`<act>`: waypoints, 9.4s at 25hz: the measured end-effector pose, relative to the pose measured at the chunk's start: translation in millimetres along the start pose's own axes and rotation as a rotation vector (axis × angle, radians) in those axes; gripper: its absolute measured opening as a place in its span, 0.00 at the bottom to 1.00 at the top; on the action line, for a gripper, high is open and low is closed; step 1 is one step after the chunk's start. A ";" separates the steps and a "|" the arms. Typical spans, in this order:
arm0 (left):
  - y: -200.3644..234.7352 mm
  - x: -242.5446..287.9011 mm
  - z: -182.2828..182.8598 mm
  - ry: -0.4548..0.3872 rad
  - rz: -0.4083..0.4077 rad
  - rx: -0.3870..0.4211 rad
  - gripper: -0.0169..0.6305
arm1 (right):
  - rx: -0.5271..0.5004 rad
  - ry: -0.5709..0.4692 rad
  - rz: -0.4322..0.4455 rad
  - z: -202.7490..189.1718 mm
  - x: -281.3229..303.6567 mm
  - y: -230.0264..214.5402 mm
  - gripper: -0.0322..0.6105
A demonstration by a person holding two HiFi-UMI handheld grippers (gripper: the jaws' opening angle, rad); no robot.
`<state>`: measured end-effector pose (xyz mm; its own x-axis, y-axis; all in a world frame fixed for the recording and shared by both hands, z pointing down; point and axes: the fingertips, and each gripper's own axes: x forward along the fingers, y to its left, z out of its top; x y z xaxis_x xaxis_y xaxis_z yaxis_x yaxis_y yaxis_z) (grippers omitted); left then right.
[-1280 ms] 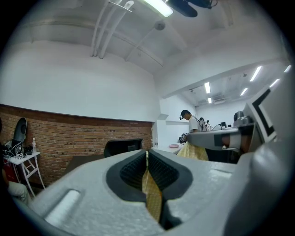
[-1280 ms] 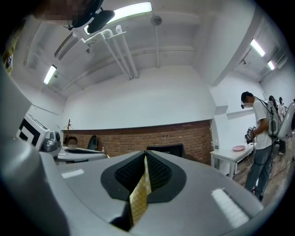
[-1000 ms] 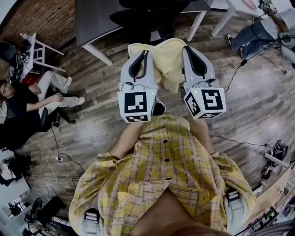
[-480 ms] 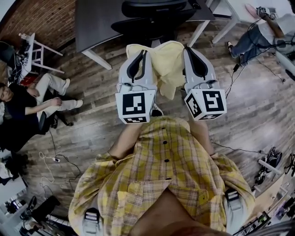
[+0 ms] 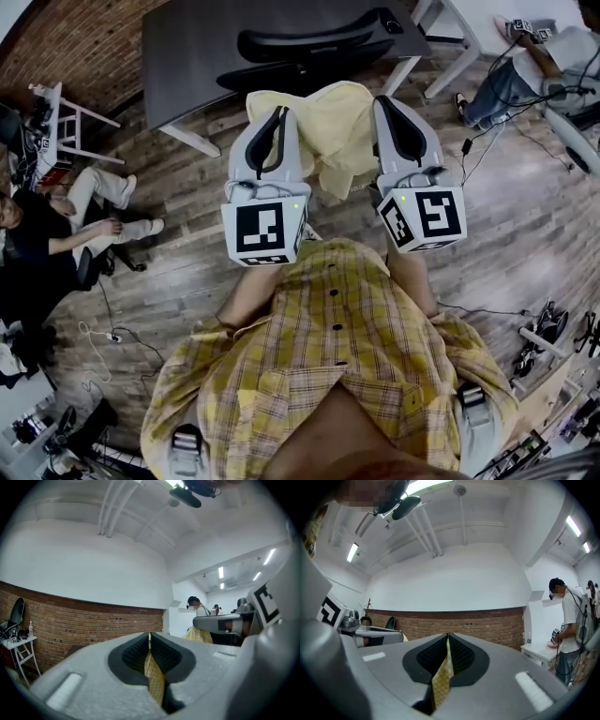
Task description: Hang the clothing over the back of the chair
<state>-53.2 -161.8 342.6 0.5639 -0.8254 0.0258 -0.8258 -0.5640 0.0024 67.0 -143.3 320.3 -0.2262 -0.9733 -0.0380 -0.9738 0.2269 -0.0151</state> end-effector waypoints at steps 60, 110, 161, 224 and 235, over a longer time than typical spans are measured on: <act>69.0 202.6 188.0 -0.184 0.231 0.226 0.05 | -0.188 -0.259 0.231 186.5 209.9 -109.2 0.07; 150.5 348.2 59.6 0.123 0.303 0.162 0.05 | -0.122 0.052 0.165 37.4 370.0 -126.6 0.08; 132.1 317.0 36.9 0.121 0.266 0.071 0.16 | -0.079 0.124 0.175 7.4 339.6 -118.0 0.20; 26.9 145.3 17.7 -0.001 0.162 0.011 0.03 | -0.037 -0.017 0.142 8.7 135.7 -55.0 0.04; 15.4 134.5 -3.3 0.019 0.170 0.041 0.03 | -0.035 0.024 0.146 -19.7 122.6 -50.3 0.04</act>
<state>9.9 -281.4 349.5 0.4153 -0.9087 0.0416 -0.9079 -0.4169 -0.0444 87.8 -274.6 336.1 -0.3653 -0.9308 -0.0137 -0.9307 0.3650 0.0238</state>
